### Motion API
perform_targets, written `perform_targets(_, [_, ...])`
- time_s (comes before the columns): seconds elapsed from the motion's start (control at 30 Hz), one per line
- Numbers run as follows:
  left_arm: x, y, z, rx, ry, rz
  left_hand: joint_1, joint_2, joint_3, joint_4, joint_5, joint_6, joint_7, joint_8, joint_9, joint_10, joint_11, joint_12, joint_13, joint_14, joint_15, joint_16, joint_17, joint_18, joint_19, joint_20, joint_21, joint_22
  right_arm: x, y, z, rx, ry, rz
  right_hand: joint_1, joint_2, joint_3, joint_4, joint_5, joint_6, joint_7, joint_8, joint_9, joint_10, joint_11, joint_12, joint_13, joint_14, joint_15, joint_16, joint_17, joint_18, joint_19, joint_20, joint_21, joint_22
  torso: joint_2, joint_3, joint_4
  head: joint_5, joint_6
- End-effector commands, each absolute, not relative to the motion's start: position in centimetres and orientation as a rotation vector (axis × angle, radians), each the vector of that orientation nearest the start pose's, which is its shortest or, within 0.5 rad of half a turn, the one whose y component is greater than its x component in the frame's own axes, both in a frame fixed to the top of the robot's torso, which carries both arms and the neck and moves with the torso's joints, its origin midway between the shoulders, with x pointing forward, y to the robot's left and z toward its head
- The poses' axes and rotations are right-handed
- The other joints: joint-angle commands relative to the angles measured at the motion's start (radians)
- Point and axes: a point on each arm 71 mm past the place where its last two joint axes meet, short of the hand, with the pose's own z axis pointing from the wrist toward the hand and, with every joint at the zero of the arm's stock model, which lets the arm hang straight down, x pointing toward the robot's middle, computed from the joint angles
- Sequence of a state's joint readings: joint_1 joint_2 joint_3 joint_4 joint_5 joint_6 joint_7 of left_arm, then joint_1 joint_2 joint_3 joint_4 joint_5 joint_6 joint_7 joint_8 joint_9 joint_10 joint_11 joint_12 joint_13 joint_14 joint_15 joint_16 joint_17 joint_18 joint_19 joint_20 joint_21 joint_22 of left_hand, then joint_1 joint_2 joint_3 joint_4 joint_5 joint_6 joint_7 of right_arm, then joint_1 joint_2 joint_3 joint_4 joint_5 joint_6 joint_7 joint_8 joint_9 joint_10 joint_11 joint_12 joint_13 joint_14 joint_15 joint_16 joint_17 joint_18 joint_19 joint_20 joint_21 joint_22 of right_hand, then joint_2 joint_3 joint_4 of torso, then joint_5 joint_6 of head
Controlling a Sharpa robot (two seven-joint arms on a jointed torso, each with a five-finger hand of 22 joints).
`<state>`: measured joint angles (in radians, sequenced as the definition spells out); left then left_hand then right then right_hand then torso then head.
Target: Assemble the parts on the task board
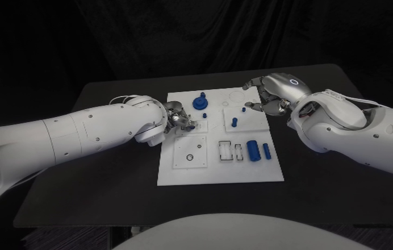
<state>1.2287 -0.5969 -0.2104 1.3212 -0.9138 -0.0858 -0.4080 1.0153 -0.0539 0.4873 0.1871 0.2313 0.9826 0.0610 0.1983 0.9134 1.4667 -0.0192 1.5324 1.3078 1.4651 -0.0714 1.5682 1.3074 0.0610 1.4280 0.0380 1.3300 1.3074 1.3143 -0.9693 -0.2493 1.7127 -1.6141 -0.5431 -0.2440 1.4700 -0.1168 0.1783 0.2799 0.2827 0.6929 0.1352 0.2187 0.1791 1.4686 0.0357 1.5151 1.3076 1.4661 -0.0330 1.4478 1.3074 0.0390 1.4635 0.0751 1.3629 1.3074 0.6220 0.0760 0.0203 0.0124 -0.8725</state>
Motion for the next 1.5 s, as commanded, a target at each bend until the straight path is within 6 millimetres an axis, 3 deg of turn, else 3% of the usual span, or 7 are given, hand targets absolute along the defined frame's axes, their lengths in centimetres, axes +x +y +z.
perform_targets(0.03, [49.0, 14.9, -27.3, -0.28, 2.294, -0.576, -0.017, -0.001, -0.022, 0.012, -0.011, 0.003, 0.004, -0.009, -0.004, 0.072, 0.01, -0.003, 0.236, 0.103, 0.007, -0.001, 0.258, 0.007, -0.001, 0.009, -0.004, 0.1, 44.0, -21.6, -18.1, -0.212, 1.53, 0.517, 0.004, 0.003, 0.004, 0.0, 0.003, 0.005, 0.001, 0.004, -0.001, 0.012, -0.001, -0.006, 0.156, 0.057, -0.004, -0.004, 0.041, 0.013, 0.017, -0.005, -0.005, 0.193, -0.001, 0.0, -0.0005, 0.002, 0.0])
perform_targets(0.67, [49.1, 15.5, -27.5, -0.316, 2.286, -0.534, -0.075, 0.014, -0.148, 0.083, -0.029, 0.029, 0.004, -0.037, -0.017, 0.077, 0.01, 0.005, 0.24, 0.105, 0.008, 0.002, 0.263, 0.005, 0.006, 0.01, -0.001, 0.11, 44.0, -21.6, -18.3, -0.205, 1.543, 0.521, 0.001, 0.0, 0.003, 0.002, 0.002, 0.008, 0.001, 0.005, -0.002, 0.012, -0.001, -0.006, 0.156, 0.057, -0.004, -0.004, 0.041, 0.013, 0.018, -0.005, -0.005, 0.194, -0.001, 0.0001, 0.0003, 0.01, 0.0])
perform_targets(1.03, [49.2, 15.8, -27.6, -0.326, 2.273, -0.535, -0.074, 0.036, -0.18, 0.09, -0.017, 0.039, -0.002, -0.025, 0.009, 0.081, 0.005, 0.009, 0.243, 0.106, 0.003, 0.003, 0.263, 0.004, 0.012, 0.006, 0.003, 0.115, 44.0, -21.7, -18.3, -0.201, 1.546, 0.522, 0.0, 0.0, 0.002, 0.003, 0.002, 0.008, 0.001, 0.005, -0.003, 0.012, -0.001, -0.006, 0.155, 0.057, -0.004, -0.003, 0.042, 0.013, 0.017, -0.005, -0.005, 0.193, 0.0, -0.0001, 0.0003, 0.016, 0.0])
perform_targets(1.3, [49.3, 16.1, -27.4, -0.336, 2.232, -0.564, -0.087, 0.063, -0.265, 0.1, -0.038, 0.009, -0.01, 0.043, 0.139, 0.086, -0.002, 0.015, 0.247, 0.106, -0.003, 0.003, 0.263, 0.002, 0.019, 0.0, 0.007, 0.126, 44.0, -21.8, -18.3, -0.199, 1.547, 0.521, -0.001, 0.001, 0.003, 0.004, 0.002, 0.009, 0.001, 0.005, -0.003, 0.01, -0.001, -0.007, 0.153, 0.057, -0.004, -0.004, 0.042, 0.013, 0.017, -0.005, -0.006, 0.193, 0.0, 0.0003, -0.0003, 0.02, 0.0])
perform_targets(1.43, [49.3, 16.4, -27.2, -0.35, 2.204, -0.574, -0.079, 0.079, -0.322, 0.1, -0.047, -0.001, -0.026, 0.128, 0.272, 0.097, -0.016, 0.028, 0.256, 0.106, -0.015, 0.003, 0.263, -0.002, 0.033, -0.011, 0.02, 0.139, 43.9, -21.9, -18.3, -0.197, 1.548, 0.519, -0.001, 0.001, 0.003, 0.004, 0.002, 0.009, 0.001, 0.005, -0.003, 0.01, -0.001, -0.007, 0.153, 0.057, -0.004, -0.004, 0.042, 0.013, 0.017, -0.005, -0.006, 0.193, 0.0, 0.0003, -0.0005, 0.021, 0.0])
perform_targets(1.5, [49.2, 16.7, -27.1, -0.358, 2.192, -0.576, -0.076, 0.082, -0.334, 0.1, -0.047, -0.006, -0.029, 0.144, 0.3, 0.099, -0.019, 0.031, 0.258, 0.106, -0.017, 0.003, 0.263, -0.002, 0.035, -0.014, 0.022, 0.141, 43.9, -22.0, -18.3, -0.196, 1.549, 0.517, -0.001, 0.001, 0.003, 0.004, 0.002, 0.009, 0.001, 0.005, -0.003, 0.01, -0.001, -0.007, 0.153, 0.057, -0.004, -0.004, 0.042, 0.013, 0.017, -0.005, -0.006, 0.193, 0.0, 0.0003, -0.0002, 0.023, 0.0])
